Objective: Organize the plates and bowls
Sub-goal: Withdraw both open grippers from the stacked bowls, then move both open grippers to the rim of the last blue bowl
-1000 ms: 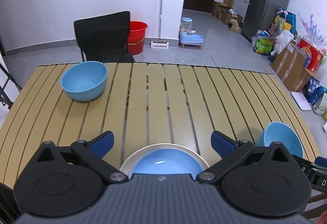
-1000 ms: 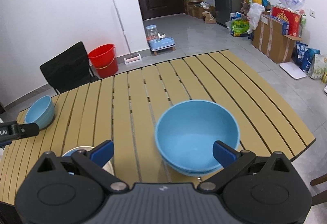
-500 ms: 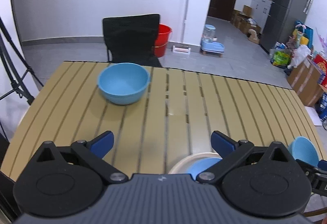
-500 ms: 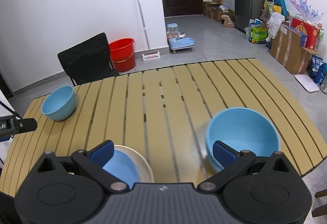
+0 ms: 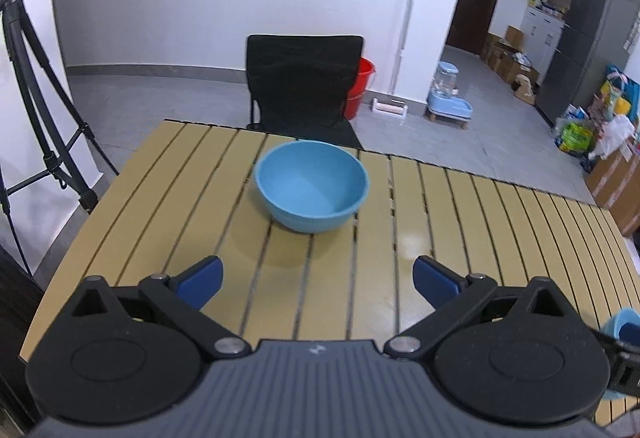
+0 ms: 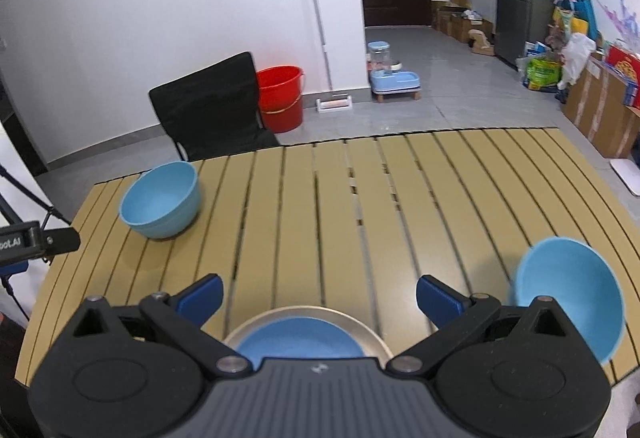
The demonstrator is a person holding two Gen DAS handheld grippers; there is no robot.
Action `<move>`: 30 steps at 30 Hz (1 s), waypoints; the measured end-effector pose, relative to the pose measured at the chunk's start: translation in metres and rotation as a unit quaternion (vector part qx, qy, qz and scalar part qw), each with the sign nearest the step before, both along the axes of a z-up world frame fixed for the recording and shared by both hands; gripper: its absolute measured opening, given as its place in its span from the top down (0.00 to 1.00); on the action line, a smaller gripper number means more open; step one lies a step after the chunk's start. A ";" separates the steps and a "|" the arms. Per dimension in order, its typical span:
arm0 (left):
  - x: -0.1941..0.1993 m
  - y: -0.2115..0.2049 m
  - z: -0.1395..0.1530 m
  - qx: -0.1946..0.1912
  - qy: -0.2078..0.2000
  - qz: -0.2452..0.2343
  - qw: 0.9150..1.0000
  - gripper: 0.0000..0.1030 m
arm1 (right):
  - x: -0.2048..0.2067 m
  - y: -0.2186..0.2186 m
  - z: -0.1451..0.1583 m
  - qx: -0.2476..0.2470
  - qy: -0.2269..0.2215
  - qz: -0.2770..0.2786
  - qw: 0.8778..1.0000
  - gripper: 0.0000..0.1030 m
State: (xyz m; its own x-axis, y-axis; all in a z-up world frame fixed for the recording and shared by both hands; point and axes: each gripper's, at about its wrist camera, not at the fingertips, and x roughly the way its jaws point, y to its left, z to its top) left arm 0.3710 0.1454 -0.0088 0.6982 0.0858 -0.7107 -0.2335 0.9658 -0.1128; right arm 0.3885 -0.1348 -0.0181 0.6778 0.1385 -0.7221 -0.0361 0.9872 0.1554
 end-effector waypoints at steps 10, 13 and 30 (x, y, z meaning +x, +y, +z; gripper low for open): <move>0.040 0.043 -0.011 0.000 0.009 0.027 1.000 0.00 | 0.051 0.056 -0.008 -0.003 0.012 0.037 0.999 0.00; 0.052 0.050 -0.014 0.004 0.012 0.029 0.999 0.00 | 0.066 0.068 -0.012 0.001 0.018 0.046 0.999 0.00; 0.130 0.080 -0.046 0.020 0.036 0.048 0.998 0.00 | 0.163 0.123 -0.033 0.024 0.052 0.083 0.995 0.01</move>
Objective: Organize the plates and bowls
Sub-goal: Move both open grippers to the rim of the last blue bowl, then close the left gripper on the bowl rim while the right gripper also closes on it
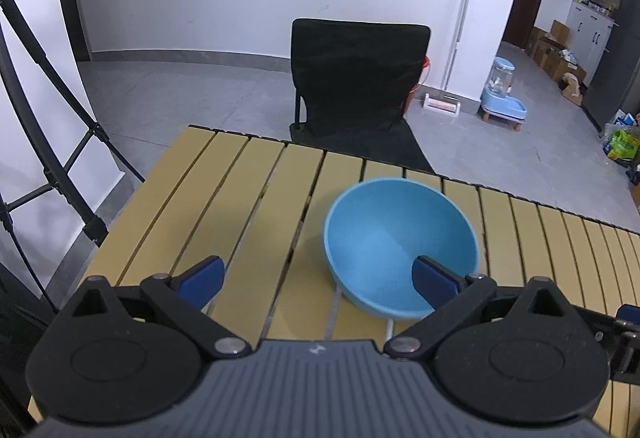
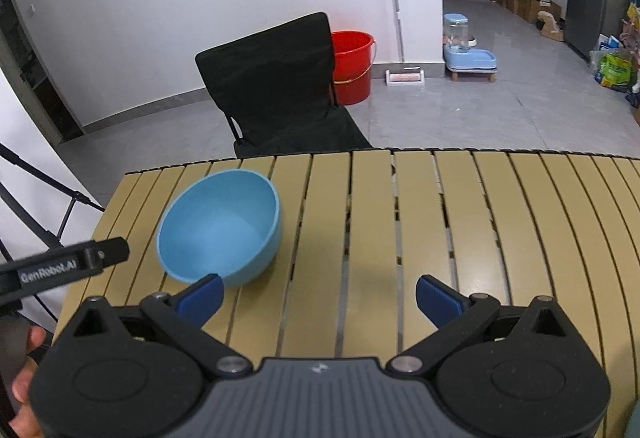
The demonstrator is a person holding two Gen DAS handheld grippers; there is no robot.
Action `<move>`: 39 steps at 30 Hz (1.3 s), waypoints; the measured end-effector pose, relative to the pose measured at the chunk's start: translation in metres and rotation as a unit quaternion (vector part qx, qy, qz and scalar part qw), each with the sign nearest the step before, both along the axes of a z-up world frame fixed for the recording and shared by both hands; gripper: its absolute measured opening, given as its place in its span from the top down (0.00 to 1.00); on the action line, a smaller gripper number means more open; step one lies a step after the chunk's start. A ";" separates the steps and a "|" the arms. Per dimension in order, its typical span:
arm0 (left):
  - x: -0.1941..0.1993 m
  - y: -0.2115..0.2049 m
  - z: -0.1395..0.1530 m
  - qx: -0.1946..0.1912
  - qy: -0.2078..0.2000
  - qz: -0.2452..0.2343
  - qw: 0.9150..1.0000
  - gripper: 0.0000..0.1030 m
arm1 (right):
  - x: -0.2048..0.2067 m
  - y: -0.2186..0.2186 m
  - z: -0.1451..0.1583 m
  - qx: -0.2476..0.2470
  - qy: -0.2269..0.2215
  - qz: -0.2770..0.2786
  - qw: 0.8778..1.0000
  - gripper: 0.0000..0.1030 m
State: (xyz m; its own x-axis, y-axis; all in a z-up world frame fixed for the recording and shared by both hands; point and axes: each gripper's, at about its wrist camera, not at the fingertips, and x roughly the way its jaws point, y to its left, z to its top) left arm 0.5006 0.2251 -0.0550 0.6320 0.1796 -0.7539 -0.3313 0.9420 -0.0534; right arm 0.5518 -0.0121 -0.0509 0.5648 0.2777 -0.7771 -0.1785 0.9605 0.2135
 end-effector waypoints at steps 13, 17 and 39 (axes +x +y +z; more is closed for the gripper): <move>0.062 0.029 -0.045 -0.043 0.037 0.017 0.998 0.33 | 0.081 0.043 -0.030 -0.003 0.024 0.030 0.999 0.20; 0.071 0.031 -0.057 -0.053 0.048 0.019 0.997 0.51 | 0.099 0.052 -0.044 0.003 0.042 0.037 0.998 0.38; 0.079 0.019 -0.070 -0.055 0.053 0.016 0.997 0.94 | 0.109 0.067 -0.072 0.023 0.069 0.040 0.996 0.93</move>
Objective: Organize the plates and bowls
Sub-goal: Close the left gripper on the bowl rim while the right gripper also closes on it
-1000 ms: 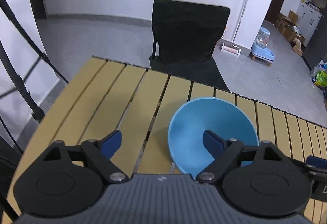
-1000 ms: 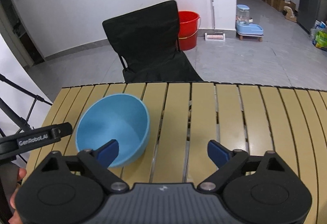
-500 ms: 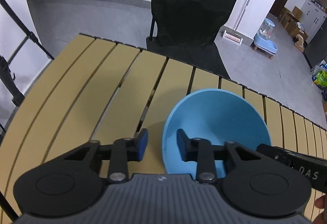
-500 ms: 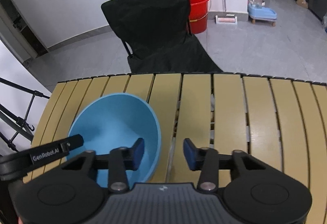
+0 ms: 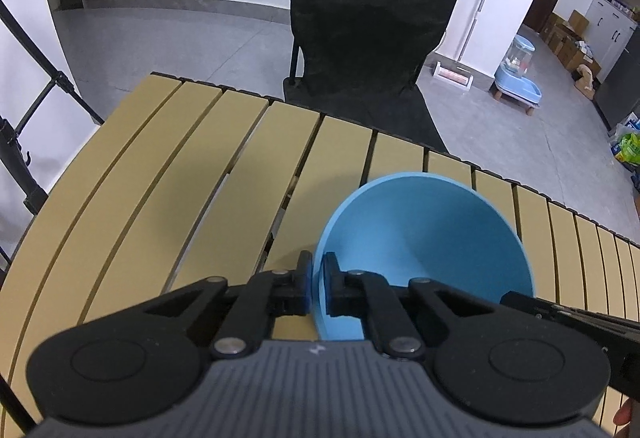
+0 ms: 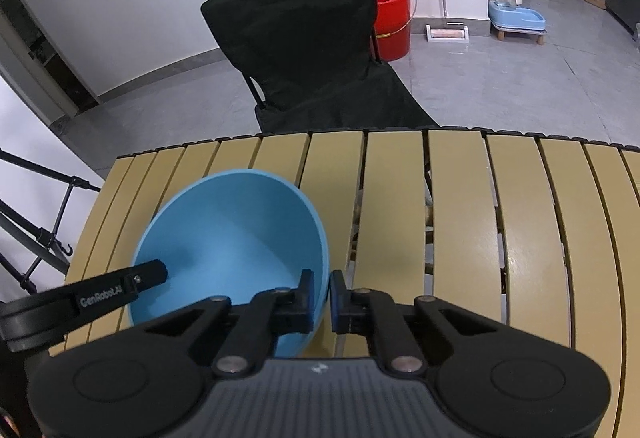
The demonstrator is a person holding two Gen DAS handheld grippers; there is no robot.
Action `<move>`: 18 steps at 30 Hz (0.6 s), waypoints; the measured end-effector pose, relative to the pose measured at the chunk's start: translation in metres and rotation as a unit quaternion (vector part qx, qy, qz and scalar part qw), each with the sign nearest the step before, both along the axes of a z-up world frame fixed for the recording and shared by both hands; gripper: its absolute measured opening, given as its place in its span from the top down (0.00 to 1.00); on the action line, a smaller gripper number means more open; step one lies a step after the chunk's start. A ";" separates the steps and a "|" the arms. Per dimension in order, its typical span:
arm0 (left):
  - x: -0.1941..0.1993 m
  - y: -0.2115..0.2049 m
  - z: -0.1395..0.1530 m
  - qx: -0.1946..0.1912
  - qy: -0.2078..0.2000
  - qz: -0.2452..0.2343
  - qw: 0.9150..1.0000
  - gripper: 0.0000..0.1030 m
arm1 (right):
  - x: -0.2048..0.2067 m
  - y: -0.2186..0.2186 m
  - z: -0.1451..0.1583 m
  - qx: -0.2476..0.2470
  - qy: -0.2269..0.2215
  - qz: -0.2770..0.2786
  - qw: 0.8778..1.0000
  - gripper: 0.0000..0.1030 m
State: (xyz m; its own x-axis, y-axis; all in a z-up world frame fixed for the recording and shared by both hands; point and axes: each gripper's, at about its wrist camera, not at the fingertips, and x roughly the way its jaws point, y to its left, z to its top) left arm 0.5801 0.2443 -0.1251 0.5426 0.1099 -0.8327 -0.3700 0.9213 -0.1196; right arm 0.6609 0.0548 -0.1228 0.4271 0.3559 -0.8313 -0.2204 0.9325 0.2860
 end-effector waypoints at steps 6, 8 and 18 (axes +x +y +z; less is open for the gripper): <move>-0.009 -0.007 0.012 -0.001 -0.010 -0.004 1.000 0.94 | -0.010 -0.008 0.008 0.009 -0.001 -0.011 1.000 0.93; -0.013 -0.012 0.018 0.004 -0.013 -0.009 1.000 0.94 | -0.014 -0.012 0.013 0.011 -0.004 -0.016 1.000 0.93; -0.044 -0.040 0.055 0.018 -0.040 -0.027 0.999 0.94 | -0.044 -0.038 0.045 0.017 -0.026 -0.030 0.999 0.93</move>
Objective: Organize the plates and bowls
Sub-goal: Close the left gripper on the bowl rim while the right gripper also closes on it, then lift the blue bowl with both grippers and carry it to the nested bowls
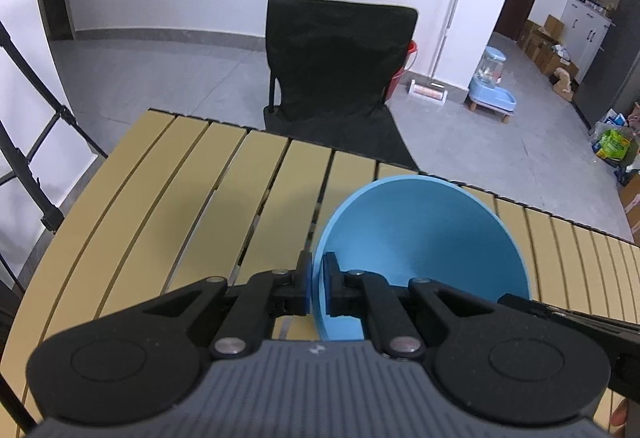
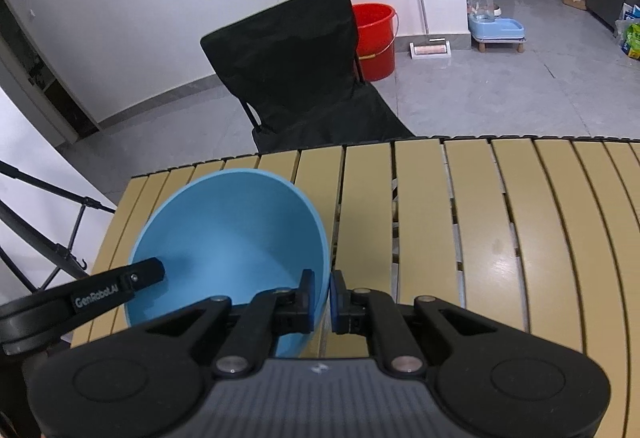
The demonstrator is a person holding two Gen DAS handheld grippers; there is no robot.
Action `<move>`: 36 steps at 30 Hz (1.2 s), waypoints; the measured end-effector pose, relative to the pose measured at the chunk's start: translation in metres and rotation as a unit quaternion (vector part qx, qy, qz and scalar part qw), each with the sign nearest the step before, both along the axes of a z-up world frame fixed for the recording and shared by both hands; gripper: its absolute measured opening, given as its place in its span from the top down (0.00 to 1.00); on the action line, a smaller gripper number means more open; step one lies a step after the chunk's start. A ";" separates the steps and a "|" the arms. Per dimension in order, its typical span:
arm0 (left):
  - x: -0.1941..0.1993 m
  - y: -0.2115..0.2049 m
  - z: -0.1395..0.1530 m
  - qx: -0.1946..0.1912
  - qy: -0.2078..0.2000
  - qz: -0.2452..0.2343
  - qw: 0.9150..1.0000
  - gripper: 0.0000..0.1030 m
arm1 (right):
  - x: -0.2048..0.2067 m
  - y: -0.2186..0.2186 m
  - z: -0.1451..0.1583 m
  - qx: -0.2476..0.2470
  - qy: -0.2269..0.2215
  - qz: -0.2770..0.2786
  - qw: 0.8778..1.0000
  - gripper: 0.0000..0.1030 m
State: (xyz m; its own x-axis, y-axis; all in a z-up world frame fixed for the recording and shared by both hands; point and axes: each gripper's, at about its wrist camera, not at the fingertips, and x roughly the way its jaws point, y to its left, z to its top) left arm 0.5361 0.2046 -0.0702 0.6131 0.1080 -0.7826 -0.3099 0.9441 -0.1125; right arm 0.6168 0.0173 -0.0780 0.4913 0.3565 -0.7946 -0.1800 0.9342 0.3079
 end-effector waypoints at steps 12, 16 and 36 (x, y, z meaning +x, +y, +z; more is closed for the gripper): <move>-0.040 -0.038 0.038 0.002 -0.021 -0.019 1.000 0.94 | -0.051 -0.035 0.037 -0.001 -0.025 -0.018 1.000 0.93; -0.052 -0.051 0.048 0.003 -0.026 -0.027 0.999 0.94 | -0.067 -0.047 0.049 -0.003 -0.031 -0.028 0.999 0.93; -0.102 -0.120 0.083 0.002 -0.047 -0.062 0.997 0.94 | -0.140 -0.116 0.081 -0.006 -0.049 -0.066 0.997 0.93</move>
